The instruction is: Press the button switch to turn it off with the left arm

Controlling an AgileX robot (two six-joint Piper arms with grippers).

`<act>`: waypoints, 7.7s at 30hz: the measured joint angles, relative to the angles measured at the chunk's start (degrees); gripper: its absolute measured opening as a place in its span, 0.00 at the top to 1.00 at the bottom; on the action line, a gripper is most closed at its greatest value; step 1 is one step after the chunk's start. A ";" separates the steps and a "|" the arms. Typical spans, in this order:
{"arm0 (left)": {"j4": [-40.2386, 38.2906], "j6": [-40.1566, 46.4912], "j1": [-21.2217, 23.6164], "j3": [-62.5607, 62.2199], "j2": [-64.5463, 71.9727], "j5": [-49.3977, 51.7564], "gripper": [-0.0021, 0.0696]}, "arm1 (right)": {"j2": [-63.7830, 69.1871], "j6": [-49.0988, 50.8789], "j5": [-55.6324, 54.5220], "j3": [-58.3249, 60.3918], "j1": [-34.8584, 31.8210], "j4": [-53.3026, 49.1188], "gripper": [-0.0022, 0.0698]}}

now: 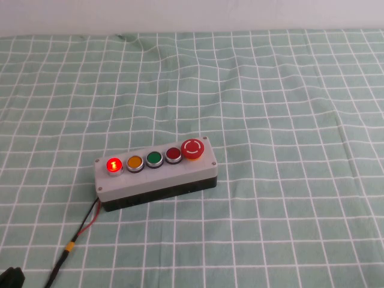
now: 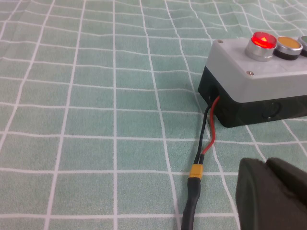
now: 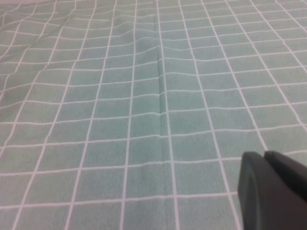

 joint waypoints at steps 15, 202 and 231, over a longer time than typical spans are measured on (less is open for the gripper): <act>0.00 0.00 0.00 0.00 0.00 0.00 0.98 | 0.00 0.00 0.00 0.00 0.00 0.00 0.99; -4.90 8.82 -5.94 -54.22 4.62 31.96 0.98 | 0.00 0.00 0.00 0.00 0.00 0.00 0.99; 1.73 8.70 5.81 -18.86 0.33 5.45 0.98 | 0.00 0.00 0.00 0.00 0.00 0.00 0.99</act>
